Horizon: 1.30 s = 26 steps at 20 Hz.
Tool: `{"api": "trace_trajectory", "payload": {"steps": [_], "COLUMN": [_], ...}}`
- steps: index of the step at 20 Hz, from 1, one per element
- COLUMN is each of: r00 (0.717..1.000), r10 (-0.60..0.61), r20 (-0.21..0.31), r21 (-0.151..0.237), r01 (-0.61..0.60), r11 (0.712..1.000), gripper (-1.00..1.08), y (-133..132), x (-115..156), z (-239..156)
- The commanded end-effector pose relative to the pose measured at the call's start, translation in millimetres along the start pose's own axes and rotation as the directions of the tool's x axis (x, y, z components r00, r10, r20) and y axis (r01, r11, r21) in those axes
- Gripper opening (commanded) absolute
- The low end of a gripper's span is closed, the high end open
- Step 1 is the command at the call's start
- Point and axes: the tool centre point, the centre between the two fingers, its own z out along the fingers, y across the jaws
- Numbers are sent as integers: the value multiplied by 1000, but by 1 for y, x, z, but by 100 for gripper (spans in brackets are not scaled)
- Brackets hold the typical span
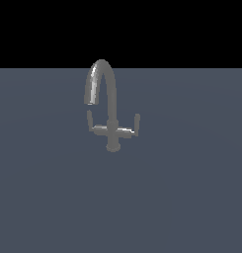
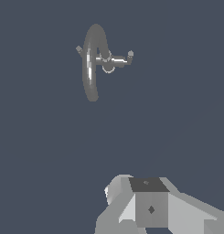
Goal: Turn on the faucet by rotating a designated handle.
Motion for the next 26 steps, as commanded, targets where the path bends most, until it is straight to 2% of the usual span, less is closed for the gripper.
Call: {"api": "trace_trajectory", "payload": {"steps": [1, 7, 12, 19, 26], "r00": [1000, 997, 989, 973, 952], "r10": [15, 61, 103, 146, 172], "r20": [12, 55, 105, 179, 252], "r21": [33, 147, 261, 406, 526], "r01": [-15, -69, -127, -208, -284], "r11": [999, 987, 957, 890, 802], "gripper": [-100, -100, -100, -100, -100], "y": [4, 18, 32, 49, 63], "x": [9, 38, 67, 105, 137], "z": [3, 16, 32, 59, 87]}}
